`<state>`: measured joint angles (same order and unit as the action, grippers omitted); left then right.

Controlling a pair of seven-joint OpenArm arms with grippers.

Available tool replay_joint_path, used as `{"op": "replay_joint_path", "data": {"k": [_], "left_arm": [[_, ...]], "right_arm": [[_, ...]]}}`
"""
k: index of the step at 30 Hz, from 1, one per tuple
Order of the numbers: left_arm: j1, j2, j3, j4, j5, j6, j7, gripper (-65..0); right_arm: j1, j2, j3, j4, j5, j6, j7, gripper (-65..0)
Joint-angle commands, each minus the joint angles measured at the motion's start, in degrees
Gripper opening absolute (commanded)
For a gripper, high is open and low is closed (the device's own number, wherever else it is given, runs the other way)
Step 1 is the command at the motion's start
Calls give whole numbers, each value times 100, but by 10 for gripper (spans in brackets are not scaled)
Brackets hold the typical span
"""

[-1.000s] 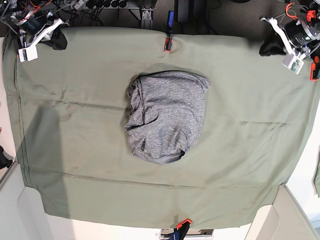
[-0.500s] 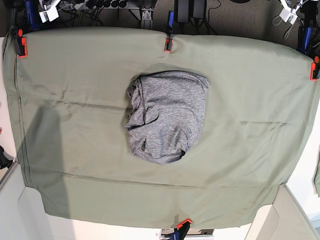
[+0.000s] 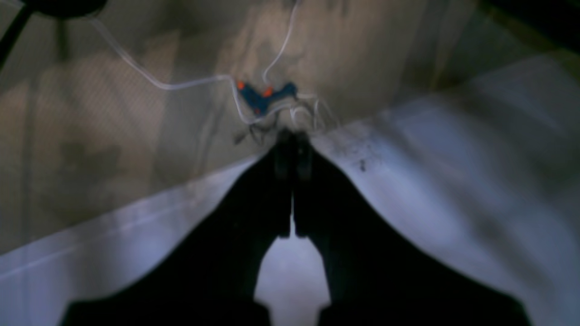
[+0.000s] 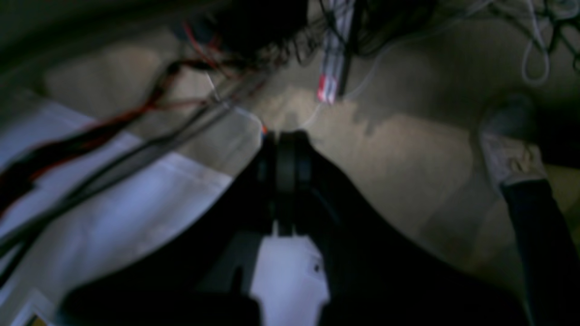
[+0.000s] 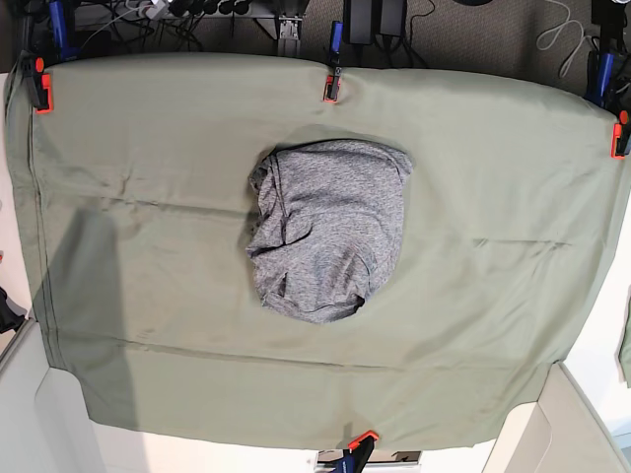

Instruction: Fold the T-shirt properly

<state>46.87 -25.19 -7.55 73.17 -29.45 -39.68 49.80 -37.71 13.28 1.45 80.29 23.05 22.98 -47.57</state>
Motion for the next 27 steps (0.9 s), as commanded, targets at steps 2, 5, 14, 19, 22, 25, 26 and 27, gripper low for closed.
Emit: {"op": "replay_joint_path", "data": {"k": [2,5,14,19,22,25,26,27], "left_arm": [[-221,-42,223,-363,232,-32,2,-650],[-734,-20,555,-960,590,260,-251,-650],[-2380,31,1543,-2135,935,1099,-660,-650],[-3029,293,2188,-2999,872,1239,-678,-650],[-3340,494,2640,-3429,870,1491,-721,-650],[-3532,684,2975,-3639,866,1504,-848,-650],[-3560,745,3036,-3650,868,1502,-870,-650],[-3578,809,3069,-3648,870,1504,-885,-650]], "right_arm": [[111,35,-116,-199,-131,-96,20,-650],[330,35,-219,-501,-280,-232,131,-650],[1045,0,-234,-966,-450,-481,44,-650],[1349,-42,-234,-1447,-905,-542,42,-650],[1565,-81,-234,-1814,-1213,-568,37,-650],[1709,-96,-234,-2041,-1300,-568,37,-650],[1731,-94,-234,-2063,-1300,-566,39,-650],[1751,-94,-234,-2059,-1303,-568,46,-650]]}}
